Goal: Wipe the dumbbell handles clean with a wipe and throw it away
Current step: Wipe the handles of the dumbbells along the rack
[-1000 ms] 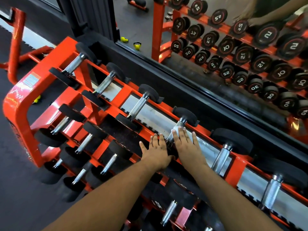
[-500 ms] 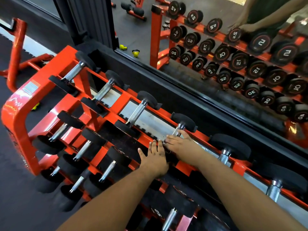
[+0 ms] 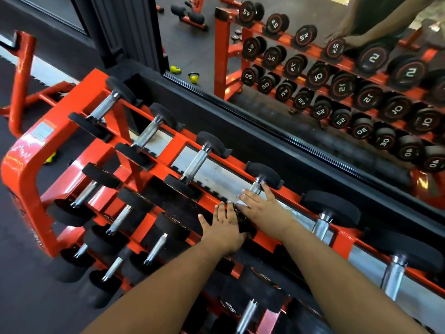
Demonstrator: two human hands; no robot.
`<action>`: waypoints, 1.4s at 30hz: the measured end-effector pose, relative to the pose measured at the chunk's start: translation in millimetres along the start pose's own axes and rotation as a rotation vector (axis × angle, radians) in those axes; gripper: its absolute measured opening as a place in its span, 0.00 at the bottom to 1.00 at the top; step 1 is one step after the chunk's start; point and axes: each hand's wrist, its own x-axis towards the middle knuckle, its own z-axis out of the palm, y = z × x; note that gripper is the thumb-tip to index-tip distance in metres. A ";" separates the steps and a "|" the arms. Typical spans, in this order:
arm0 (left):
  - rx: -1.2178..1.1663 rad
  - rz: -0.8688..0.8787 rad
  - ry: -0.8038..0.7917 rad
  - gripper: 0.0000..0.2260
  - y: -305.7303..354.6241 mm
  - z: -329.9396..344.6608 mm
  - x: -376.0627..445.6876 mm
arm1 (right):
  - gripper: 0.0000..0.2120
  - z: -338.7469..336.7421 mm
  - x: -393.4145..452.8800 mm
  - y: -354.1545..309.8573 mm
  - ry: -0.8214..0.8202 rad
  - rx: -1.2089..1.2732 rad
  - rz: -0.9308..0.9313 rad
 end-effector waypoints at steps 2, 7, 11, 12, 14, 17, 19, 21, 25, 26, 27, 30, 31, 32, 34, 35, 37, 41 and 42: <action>-0.002 0.006 -0.004 0.43 0.4 -2.0 -0.2 | 0.25 -2.2 5.8 -8.9 -0.007 -0.019 -0.037; 0.007 0.005 -0.026 0.45 -0.6 -2.0 -0.3 | 0.29 -4.0 -8.2 13.9 0.058 -0.054 0.011; 0.014 0.003 -0.027 0.46 0.0 -2.4 -0.8 | 0.28 -12.0 9.0 0.0 0.019 -0.108 0.230; 0.014 0.003 -0.030 0.45 0.0 -3.0 -1.1 | 0.26 -11.2 13.3 -6.5 0.012 -0.100 0.241; 0.009 0.008 -0.034 0.43 -0.2 -4.1 -1.4 | 0.24 -5.0 12.3 -13.5 0.010 -0.044 0.173; 0.003 0.020 -0.023 0.42 -0.6 -2.2 -0.1 | 0.29 7.7 -7.9 -7.2 0.032 0.032 -0.076; 0.006 0.013 -0.010 0.43 -1.2 0.6 1.2 | 0.32 13.7 -21.1 3.4 0.075 0.002 -0.086; 0.017 0.005 -0.016 0.45 -1.2 2.7 2.5 | 0.34 11.1 -22.2 10.4 0.079 -0.031 0.072; 0.022 0.001 -0.013 0.46 -1.6 2.0 2.8 | 0.32 2.0 -0.2 -6.7 0.037 -0.058 0.382; 0.017 0.002 -0.013 0.46 -1.2 1.0 2.5 | 0.33 4.3 1.8 -14.2 0.027 -0.046 0.401; 0.009 0.004 -0.013 0.46 -1.2 1.0 2.4 | 0.34 8.0 0.9 -20.5 0.013 -0.012 0.386; 0.002 0.008 -0.003 0.45 -1.6 2.5 3.0 | 0.32 18.9 -11.8 -22.2 0.053 0.048 0.166; 0.002 0.007 0.001 0.45 -1.9 3.0 3.5 | 0.32 18.2 -14.4 -18.8 0.066 0.042 0.126; 0.005 0.008 -0.002 0.44 -1.7 3.3 3.5 | 0.32 17.7 -14.9 -15.5 0.071 0.047 0.147; 0.009 0.010 -0.006 0.44 -1.4 2.8 3.0 | 0.34 12.6 -10.6 -12.7 0.045 0.082 0.281; 0.005 0.009 -0.010 0.44 -1.2 1.9 2.1 | 0.34 10.9 -7.6 -15.3 0.039 0.087 0.322; -0.001 0.010 -0.022 0.44 -1.1 -0.6 1.3 | 0.33 7.4 -6.2 -23.3 0.065 0.115 0.293; -0.026 0.013 -0.013 0.42 -1.8 0.8 1.8 | 0.28 5.8 -22.0 -29.2 0.165 0.113 0.165; -0.025 0.013 -0.011 0.42 -1.9 1.1 2.1 | 0.28 5.7 -22.6 -27.3 0.173 0.111 0.197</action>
